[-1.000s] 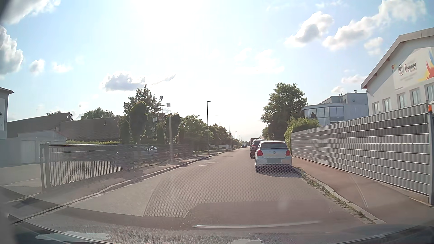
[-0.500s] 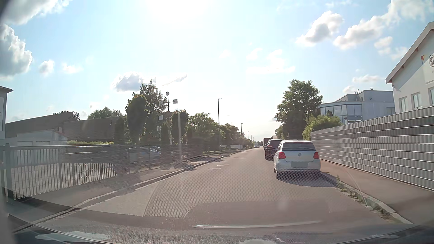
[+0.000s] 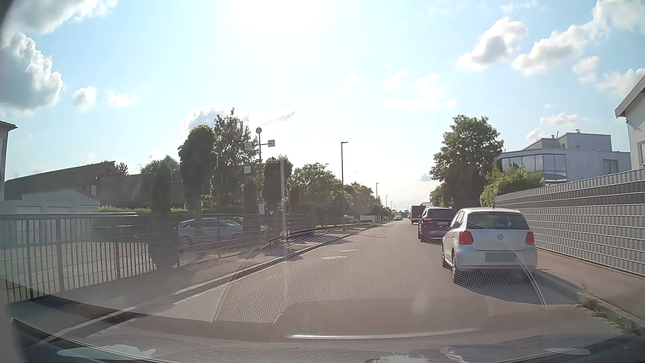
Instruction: Follow the waypoints while adhering to traffic rules and regulations
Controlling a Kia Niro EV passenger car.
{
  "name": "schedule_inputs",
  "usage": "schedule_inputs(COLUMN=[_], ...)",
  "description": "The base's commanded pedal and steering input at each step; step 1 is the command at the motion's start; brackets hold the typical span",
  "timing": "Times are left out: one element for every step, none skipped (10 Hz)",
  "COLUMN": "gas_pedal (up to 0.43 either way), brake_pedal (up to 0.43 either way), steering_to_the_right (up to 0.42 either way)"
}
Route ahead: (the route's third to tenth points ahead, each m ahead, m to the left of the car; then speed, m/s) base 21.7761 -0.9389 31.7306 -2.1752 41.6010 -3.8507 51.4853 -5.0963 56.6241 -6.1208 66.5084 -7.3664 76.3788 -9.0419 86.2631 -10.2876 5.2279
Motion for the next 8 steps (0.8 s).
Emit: schedule_inputs(gas_pedal=[0.13,0.13,0.13,0.13,0.13,0.13,0.138,0.138], brake_pedal=[0.012,0.012,0.012,0.012,0.012,0.012,0.012,0.012], steering_to_the_right=[-0.024,-0.012,-0.003,-0.001,0.01,0.022,0.029,0.037])
